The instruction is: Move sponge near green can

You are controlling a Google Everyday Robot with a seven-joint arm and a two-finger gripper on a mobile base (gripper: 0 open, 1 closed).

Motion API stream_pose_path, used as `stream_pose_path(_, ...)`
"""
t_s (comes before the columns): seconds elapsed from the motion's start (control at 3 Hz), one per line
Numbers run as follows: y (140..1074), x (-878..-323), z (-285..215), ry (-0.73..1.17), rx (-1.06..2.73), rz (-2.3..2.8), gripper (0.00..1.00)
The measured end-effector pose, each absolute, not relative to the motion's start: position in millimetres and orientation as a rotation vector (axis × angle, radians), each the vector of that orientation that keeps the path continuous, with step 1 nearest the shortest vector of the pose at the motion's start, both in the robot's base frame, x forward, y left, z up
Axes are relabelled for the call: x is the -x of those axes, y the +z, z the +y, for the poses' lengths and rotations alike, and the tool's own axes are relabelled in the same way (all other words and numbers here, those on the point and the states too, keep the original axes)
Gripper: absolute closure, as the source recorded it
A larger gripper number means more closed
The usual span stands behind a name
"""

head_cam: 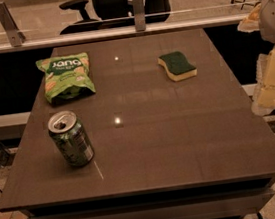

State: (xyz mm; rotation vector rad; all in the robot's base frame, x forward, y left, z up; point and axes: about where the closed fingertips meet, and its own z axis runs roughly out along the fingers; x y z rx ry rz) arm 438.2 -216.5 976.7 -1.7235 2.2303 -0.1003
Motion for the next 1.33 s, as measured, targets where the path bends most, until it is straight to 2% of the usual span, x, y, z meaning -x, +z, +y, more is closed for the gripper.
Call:
stream_pose_path(0.67,986,-445,-223,-0.078,1.687,2.234,0.0)
stream_pose_path(1.33,1010,-475,-237,0.12,1.438,2.323,0.0)
